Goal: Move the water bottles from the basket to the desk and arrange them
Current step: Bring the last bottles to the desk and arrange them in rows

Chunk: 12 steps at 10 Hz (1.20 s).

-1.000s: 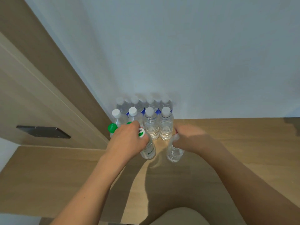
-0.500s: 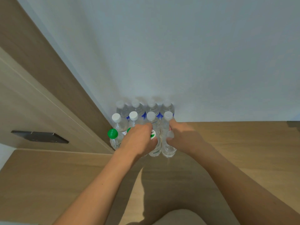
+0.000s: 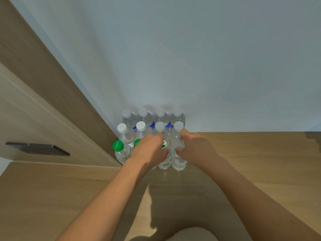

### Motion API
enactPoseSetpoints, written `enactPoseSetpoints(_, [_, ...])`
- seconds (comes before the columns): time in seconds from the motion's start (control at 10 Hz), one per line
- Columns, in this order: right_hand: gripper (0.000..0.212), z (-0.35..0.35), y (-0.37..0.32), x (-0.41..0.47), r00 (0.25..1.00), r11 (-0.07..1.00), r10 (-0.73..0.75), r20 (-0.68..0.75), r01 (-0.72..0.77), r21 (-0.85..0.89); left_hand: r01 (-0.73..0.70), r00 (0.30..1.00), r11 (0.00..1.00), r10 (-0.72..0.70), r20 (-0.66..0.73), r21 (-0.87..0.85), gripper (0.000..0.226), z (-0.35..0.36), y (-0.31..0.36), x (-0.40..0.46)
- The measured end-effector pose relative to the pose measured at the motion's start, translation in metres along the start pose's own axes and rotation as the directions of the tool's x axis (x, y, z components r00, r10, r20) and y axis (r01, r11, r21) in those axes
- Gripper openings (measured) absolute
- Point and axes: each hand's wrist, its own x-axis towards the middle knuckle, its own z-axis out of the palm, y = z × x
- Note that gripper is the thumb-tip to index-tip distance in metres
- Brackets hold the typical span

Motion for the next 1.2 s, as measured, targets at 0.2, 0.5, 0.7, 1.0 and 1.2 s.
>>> enactPoseSetpoints(0.2, [0.037, 0.002, -0.002, 0.005, 1.000, 0.999, 0.021, 0.004, -0.021, -0.028, 0.015, 1.000, 1.000, -0.015, 0.009, 0.010, 0.026, 0.004, -0.007, 0.003])
enactPoseSetpoints(0.5, [0.036, 0.007, -0.003, 0.003, 0.999, 0.999, 0.035, -0.011, -0.035, 0.016, 0.018, 1.000, 1.000, -0.018, 0.020, 0.009, 0.021, 0.004, -0.003, 0.002])
enactPoseSetpoints(0.7, [0.036, 0.006, -0.002, 0.003, 0.999, 0.999, 0.038, -0.002, -0.038, -0.006, 0.030, 0.999, 0.999, -0.031, 0.017, 0.011, 0.019, 0.003, -0.001, 0.001])
enactPoseSetpoints(1.0, [0.039, 0.006, 0.001, -0.003, 0.998, 0.998, 0.039, -0.055, -0.041, -0.044, 0.048, 0.999, 0.999, -0.048, 0.010, -0.017, 0.022, -0.004, 0.006, -0.008])
enactPoseSetpoints(1.2, [0.039, 0.004, 0.003, -0.010, 0.994, 0.995, 0.037, -0.100, -0.046, -0.086, 0.058, 0.998, 0.998, -0.058, -0.024, -0.026, 0.023, -0.013, 0.006, -0.018])
